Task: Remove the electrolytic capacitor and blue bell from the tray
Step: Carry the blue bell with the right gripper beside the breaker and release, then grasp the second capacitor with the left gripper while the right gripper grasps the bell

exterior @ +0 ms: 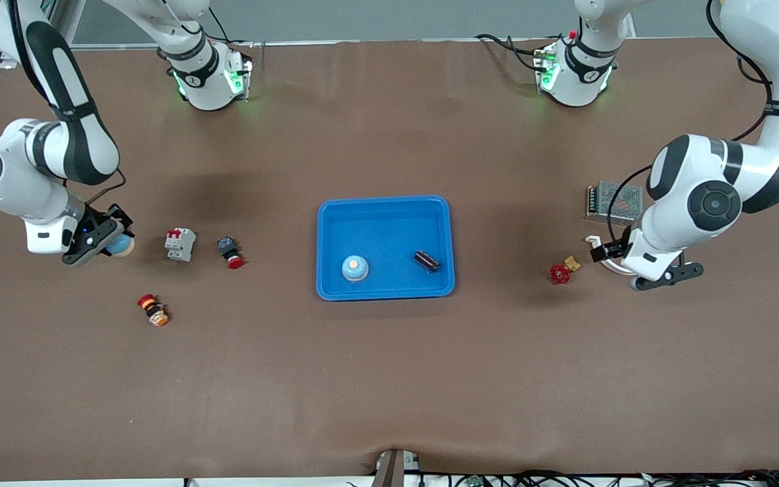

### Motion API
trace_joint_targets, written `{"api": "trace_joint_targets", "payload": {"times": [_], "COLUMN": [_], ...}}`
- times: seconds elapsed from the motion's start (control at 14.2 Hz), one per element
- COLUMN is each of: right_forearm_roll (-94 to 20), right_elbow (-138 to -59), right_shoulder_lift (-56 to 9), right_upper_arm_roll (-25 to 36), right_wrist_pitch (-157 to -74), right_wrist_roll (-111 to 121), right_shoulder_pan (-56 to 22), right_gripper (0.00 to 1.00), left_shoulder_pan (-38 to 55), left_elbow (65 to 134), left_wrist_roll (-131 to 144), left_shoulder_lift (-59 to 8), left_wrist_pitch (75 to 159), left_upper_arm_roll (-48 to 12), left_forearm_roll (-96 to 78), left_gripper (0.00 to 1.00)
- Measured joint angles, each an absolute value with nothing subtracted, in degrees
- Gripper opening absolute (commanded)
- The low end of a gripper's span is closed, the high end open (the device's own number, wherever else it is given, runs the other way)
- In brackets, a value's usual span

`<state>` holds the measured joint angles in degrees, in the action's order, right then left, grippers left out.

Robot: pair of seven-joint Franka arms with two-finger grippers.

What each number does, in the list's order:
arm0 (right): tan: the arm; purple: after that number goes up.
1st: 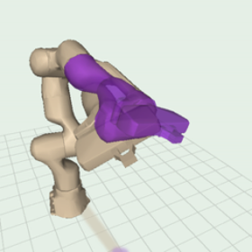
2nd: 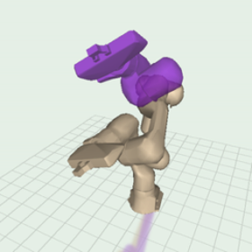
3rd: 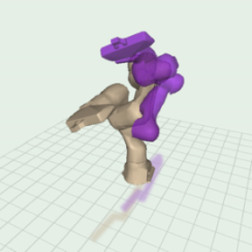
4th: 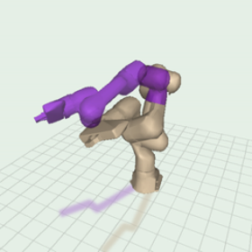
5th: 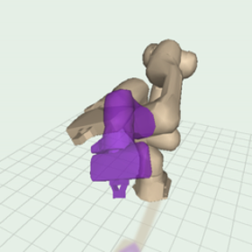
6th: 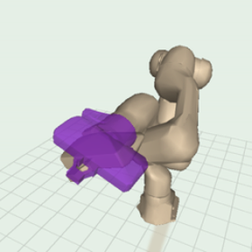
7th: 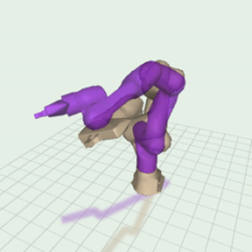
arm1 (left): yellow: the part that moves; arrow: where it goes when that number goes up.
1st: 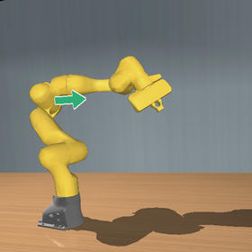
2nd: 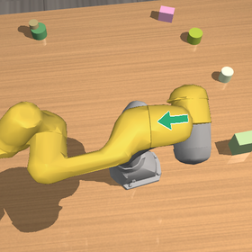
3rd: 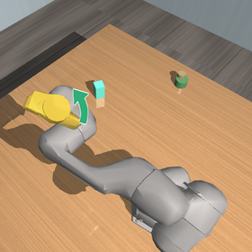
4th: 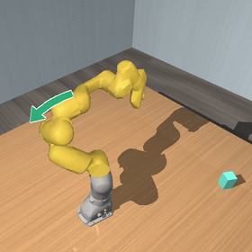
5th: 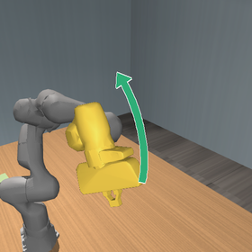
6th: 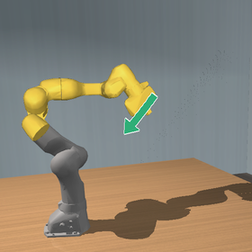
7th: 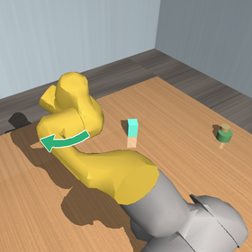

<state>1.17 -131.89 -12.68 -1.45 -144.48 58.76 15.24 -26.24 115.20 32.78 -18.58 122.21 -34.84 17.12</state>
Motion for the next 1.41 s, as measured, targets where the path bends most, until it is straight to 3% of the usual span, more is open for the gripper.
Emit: {"api": "trace_joint_targets", "payload": {"times": [0.35, 0.63, 0.7, 0.77, 1.19, 1.41], "right_forearm_roll": [1.2, 1.2, 1.2, 1.2, 0.6, -3.4], "right_elbow": [-131.9, -131.9, -131.9, -131.9, -130.8, -125.0], "right_shoulder_lift": [-19.8, -22.0, -22.0, -22.0, -21.8, -19.5], "right_upper_arm_roll": [-1.6, -1.6, -1.7, -1.7, -2.1, -3.4], "right_wrist_pitch": [-152.6, -154.6, -154.6, -154.6, -153.5, -140.0], "right_wrist_roll": [62.2, 62.6, 62.6, 62.6, 62.5, 61.5], "right_shoulder_pan": [17.1, 17.7, 17.7, 17.7, 17.7, 17.2], "right_gripper": [0.38, 0.41, 0.56, 1.0, 1.0, 1.0], "left_shoulder_pan": [-21.4, -14.9, -13.7, -12.4, -6.3, -3.7], "left_elbow": [111.7, 107.7, 106.9, 106.2, 104.7, 103.6], "left_wrist_roll": [44.1, 54.2, 56.3, 58.5, 70.4, 76.4], "left_shoulder_lift": [-20.1, -24.1, -25.2, -26.3, -31.8, -33.9], "left_wrist_pitch": [121.6, 121.6, 121.6, 121.6, 125.9, 128.4], "left_upper_arm_roll": [-37.5, -37.5, -37.5, -37.5, -37.5, -37.5], "left_forearm_roll": [15.3, 15.3, 15.3, 15.3, 15.3, 15.3], "left_gripper": [1.0, 1.0, 1.0, 1.0, 1.0, 1.0]}}
